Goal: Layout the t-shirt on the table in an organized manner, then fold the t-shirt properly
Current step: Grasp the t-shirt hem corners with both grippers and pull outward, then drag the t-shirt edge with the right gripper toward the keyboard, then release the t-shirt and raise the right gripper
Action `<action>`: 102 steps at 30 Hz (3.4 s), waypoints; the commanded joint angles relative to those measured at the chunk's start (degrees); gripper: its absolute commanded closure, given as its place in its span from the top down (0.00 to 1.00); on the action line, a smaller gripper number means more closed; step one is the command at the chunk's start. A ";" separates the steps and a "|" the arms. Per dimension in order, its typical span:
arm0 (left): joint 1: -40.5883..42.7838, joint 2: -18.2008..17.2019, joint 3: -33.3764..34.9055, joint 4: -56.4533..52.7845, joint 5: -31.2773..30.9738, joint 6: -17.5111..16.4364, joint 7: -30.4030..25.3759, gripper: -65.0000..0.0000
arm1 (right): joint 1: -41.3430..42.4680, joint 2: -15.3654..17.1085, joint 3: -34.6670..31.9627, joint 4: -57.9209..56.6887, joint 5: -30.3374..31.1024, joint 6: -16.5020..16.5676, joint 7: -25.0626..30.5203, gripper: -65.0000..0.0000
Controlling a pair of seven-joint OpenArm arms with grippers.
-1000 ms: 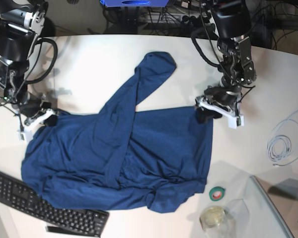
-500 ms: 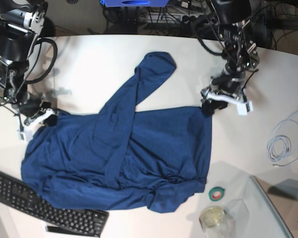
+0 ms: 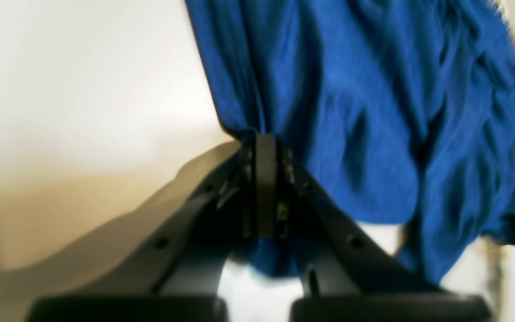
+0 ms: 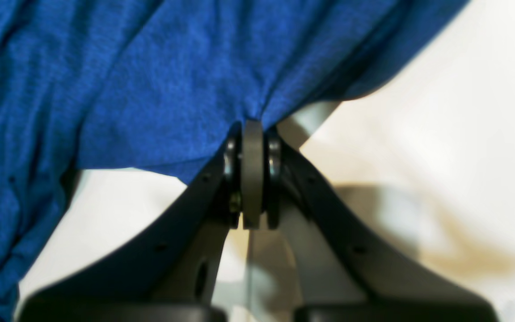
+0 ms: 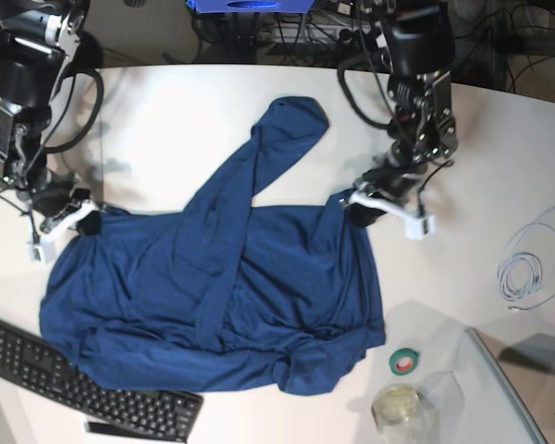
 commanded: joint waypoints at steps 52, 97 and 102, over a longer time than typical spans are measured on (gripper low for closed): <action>12.88 -3.17 -22.27 32.93 5.60 7.01 8.95 0.68 | -22.37 -7.66 -40.02 35.42 0.98 -18.60 -19.23 0.89; 15.70 -2.64 -34.32 31.35 5.78 -3.89 9.22 0.68 | 30.38 3.42 -32.90 15.47 1.07 -19.30 -12.38 1.00; 15.78 -1.93 -31.94 31.35 5.78 -3.89 9.13 0.68 | 20.18 3.51 -32.20 22.68 1.15 -19.21 -11.59 0.92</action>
